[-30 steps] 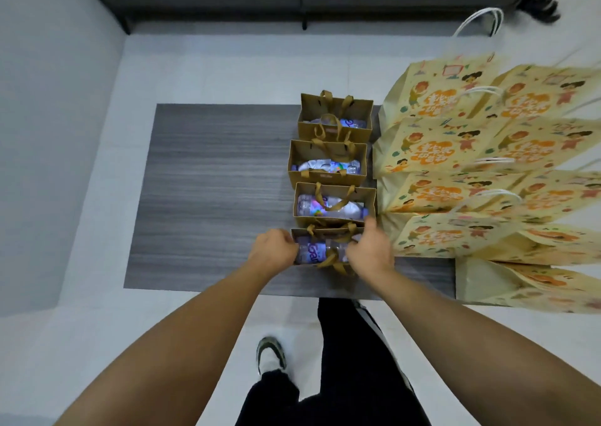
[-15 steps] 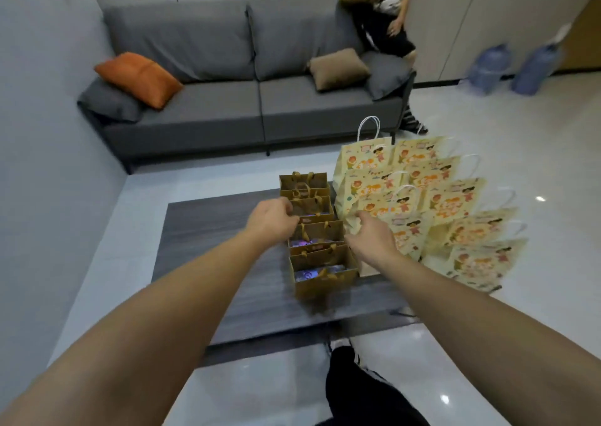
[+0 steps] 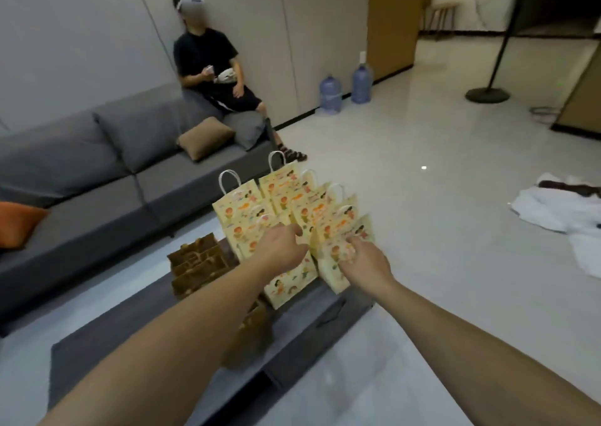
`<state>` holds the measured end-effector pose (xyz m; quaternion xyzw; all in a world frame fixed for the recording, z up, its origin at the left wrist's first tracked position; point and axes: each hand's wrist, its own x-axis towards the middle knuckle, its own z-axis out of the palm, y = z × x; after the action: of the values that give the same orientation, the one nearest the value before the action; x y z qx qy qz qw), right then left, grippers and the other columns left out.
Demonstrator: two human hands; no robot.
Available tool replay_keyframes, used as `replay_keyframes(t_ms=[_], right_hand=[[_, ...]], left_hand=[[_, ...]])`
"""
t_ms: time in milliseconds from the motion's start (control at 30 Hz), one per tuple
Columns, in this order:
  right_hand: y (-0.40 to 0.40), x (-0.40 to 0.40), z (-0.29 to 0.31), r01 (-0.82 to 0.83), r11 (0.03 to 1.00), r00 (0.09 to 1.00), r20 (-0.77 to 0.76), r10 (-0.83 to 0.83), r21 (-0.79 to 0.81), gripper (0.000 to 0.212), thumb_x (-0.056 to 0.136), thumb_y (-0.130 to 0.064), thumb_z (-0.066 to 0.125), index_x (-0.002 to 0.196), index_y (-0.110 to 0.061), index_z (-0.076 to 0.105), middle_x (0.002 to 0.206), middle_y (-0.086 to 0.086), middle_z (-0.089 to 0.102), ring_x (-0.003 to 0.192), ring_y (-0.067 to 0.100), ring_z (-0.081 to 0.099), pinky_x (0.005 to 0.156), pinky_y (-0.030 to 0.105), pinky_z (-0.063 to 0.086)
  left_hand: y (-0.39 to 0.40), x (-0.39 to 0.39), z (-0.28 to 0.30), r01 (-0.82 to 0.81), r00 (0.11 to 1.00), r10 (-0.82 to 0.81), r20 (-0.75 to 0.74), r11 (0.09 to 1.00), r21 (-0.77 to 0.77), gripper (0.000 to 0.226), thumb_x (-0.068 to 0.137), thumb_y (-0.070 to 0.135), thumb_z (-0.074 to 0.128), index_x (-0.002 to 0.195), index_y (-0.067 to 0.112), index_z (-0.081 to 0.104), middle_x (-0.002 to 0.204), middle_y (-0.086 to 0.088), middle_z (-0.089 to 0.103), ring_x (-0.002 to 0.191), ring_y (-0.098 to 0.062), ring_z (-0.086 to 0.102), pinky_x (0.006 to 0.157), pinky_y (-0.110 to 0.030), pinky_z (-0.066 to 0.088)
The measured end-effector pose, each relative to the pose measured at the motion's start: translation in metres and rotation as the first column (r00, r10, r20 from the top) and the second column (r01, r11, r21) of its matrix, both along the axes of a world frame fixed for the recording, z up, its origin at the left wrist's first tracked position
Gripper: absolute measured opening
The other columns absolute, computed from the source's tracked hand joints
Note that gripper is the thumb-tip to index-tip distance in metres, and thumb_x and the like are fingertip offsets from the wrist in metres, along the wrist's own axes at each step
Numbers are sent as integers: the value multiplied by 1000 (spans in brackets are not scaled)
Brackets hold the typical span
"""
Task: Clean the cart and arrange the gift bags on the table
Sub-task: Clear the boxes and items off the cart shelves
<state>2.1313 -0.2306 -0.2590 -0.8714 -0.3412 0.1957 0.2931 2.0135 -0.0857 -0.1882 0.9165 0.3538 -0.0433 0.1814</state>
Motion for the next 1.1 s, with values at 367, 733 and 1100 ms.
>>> replay_keyframes(t_ms=[367, 733, 1100], right_hand=[[-337, 183, -35, 645, 758, 753, -93, -652, -95, 63, 94, -34, 65, 151, -20, 40, 141, 10, 54, 127, 29, 53, 103, 35, 43], [-577, 98, -65, 975, 140, 112, -163, -980, -171, 59, 95, -33, 63, 149, -21, 43, 141, 10, 55, 126, 26, 55, 98, 31, 44], [-660, -44, -94, 858, -411, -459, -102, -882, -308, 60, 95, -31, 64, 150, -21, 42, 147, 5, 52, 133, 25, 50, 107, 36, 42]], left_hand=[[-311, 284, -50, 666, 725, -679, -117, 734, -136, 48, 99, 41, 57, 142, 21, 52, 143, -10, 49, 129, -27, 50, 106, -35, 41], [-587, 337, -93, 960, 124, -985, -118, 149, -237, 45, 99, 40, 58, 139, 20, 55, 142, -8, 51, 125, -26, 54, 102, -33, 44], [-773, 248, -144, 841, -421, -906, -50, -368, -397, 46, 98, 38, 60, 140, 20, 54, 143, -8, 50, 127, -27, 52, 104, -36, 45]])
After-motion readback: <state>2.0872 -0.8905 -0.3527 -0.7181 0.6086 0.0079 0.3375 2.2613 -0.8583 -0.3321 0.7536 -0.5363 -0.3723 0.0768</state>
